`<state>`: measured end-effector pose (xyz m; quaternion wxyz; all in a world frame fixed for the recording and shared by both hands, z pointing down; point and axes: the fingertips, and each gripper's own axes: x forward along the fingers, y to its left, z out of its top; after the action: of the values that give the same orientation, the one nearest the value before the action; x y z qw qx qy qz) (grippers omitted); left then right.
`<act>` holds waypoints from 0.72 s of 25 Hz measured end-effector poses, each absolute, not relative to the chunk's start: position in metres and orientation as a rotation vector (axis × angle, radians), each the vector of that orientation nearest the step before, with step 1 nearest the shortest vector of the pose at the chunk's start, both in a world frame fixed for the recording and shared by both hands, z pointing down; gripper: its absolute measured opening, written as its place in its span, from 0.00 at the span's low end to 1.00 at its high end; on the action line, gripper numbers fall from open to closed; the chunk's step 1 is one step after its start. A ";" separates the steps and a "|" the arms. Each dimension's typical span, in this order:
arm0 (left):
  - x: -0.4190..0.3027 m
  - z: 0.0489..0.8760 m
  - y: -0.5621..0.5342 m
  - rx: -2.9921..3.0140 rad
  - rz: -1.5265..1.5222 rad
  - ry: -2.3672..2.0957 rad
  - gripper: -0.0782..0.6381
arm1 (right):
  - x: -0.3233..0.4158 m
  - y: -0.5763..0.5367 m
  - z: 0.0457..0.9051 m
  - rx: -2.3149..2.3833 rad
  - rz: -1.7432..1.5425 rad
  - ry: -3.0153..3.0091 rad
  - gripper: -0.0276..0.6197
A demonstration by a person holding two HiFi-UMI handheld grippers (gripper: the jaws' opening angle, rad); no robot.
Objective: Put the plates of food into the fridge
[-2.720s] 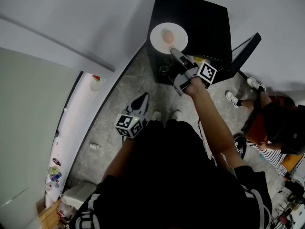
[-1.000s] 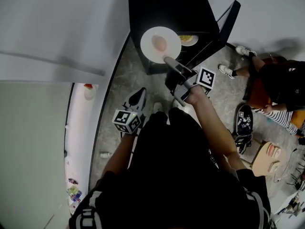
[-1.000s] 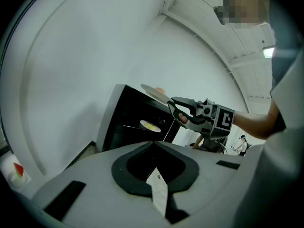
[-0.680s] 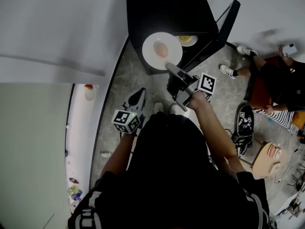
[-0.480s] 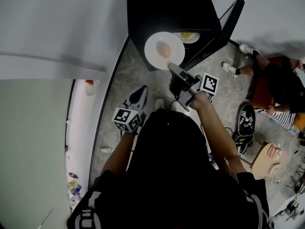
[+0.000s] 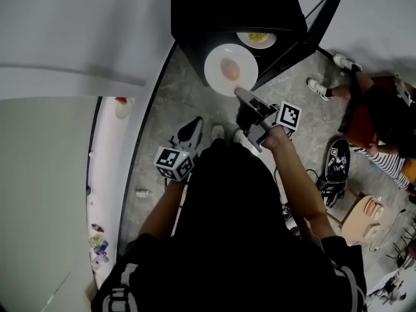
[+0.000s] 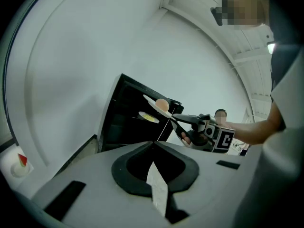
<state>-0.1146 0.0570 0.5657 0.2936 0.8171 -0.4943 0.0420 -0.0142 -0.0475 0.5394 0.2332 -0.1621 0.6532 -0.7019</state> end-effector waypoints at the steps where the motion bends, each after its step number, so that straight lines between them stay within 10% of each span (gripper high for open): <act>1: -0.114 0.567 0.059 2.170 0.112 -1.319 0.14 | -0.010 -0.047 0.546 -0.462 -1.932 1.800 0.09; 18: -0.115 0.596 0.062 2.149 0.117 -1.337 0.14 | 0.008 -0.093 0.666 -0.705 -1.917 1.849 0.09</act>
<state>-0.1150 0.0625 0.5961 0.2993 0.8093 -0.5035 0.0441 0.0081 -0.0927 0.6662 0.1922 -0.2512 0.6586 -0.6828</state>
